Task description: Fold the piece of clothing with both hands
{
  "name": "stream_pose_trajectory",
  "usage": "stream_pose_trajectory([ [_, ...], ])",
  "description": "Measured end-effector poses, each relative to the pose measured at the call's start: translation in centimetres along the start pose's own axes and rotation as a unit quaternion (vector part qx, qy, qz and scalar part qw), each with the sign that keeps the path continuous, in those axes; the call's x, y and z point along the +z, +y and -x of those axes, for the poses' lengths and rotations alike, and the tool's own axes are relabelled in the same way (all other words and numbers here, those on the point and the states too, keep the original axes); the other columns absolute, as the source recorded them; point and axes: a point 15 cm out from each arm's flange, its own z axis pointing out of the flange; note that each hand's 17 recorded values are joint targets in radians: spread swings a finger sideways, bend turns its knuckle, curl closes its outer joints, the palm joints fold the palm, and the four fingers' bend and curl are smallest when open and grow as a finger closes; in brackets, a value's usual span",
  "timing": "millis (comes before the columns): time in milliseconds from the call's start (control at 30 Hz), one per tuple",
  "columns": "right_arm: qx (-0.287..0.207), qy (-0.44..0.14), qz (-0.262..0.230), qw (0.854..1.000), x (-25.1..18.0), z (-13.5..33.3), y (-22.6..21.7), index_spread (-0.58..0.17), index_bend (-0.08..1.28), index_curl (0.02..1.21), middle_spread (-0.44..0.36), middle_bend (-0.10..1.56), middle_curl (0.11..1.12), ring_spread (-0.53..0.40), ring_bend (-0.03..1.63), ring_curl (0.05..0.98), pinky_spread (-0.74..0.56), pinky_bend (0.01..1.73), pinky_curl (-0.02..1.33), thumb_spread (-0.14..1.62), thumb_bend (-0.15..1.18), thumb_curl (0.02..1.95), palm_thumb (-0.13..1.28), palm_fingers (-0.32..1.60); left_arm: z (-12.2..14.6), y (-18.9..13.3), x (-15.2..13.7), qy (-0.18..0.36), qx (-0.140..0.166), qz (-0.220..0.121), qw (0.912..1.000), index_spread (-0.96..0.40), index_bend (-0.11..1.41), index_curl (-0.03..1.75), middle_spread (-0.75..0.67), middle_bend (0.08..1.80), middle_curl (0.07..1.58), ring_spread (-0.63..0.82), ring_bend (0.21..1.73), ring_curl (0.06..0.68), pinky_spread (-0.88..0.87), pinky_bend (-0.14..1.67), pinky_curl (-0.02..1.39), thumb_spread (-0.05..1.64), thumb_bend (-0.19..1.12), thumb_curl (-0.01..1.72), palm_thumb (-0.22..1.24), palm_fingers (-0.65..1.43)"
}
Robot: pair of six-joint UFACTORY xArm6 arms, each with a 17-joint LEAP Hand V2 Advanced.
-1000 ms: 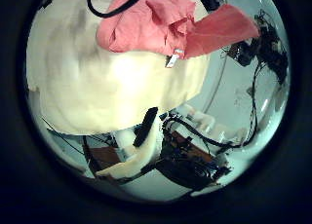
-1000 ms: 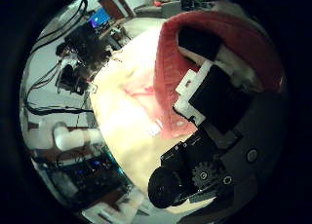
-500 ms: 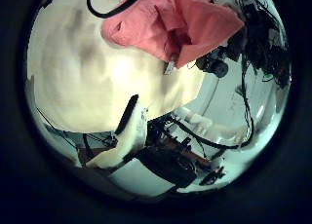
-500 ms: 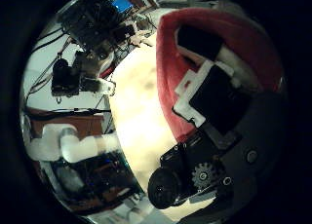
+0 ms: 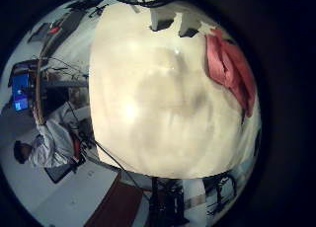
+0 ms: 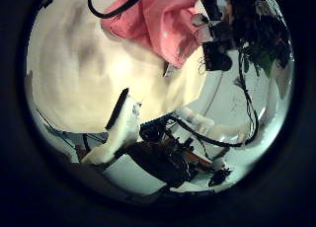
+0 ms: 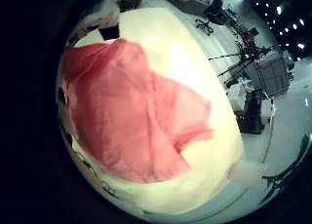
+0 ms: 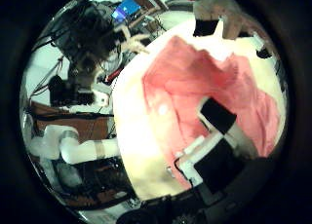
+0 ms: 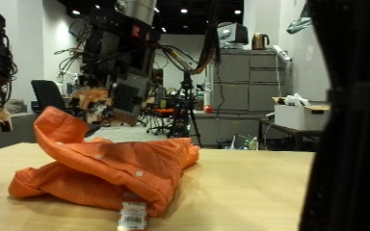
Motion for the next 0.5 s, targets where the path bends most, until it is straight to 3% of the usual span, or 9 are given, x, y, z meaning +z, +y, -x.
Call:
stream_pose_trajectory([
  [67, 0.011, 0.011, -0.017, 1.000, -2.5, -2.0, 0.0, -0.389, 0.47, 0.68, -0.120, 0.68, 0.55, -0.137, 0.85, 0.412, 0.15, 0.81, 0.45, 1.12, -0.01, 0.57, 1.06, 0.08, -0.3, 0.0, -0.1, 0.000, 0.001, 0.000, 1.0000, 0.10, 0.18, 0.34, 0.27, 0.18, 0.29, 0.49, 0.42, 0.229, 0.50, 0.21, 0.32, 1.29, -0.01, 0.28, 0.50, 0.05],
  [300, 0.055, 0.045, -0.054, 0.996, -11.6, -6.9, 2.1, -0.374, 0.41, 0.60, -0.095, 0.63, 0.51, -0.071, 0.78, 0.369, 0.32, 0.73, 0.39, 1.08, -0.02, 0.62, 1.00, 0.13, -2.7, 0.1, -1.4, -0.010, 0.025, -0.011, 0.9996, 0.10, 0.18, 0.34, 0.27, 0.18, 0.29, 0.49, 0.42, 0.229, 0.50, 0.21, 0.32, 1.29, -0.01, 0.29, 0.49, 0.05],
  [500, 0.126, 0.018, 0.000, 0.992, -15.6, -6.1, 7.4, -0.351, 0.40, 0.56, -0.038, 0.57, 0.47, 0.072, 0.63, 0.316, 0.41, 0.64, 0.34, 1.07, -0.03, 0.63, 0.86, 0.08, -7.1, -0.2, -2.1, -0.022, 0.061, -0.020, 0.9977, 0.10, 0.18, 0.35, 0.26, 0.18, 0.29, 0.49, 0.42, 0.229, 0.50, 0.21, 0.32, 1.29, -0.01, 0.29, 0.49, 0.05],
])
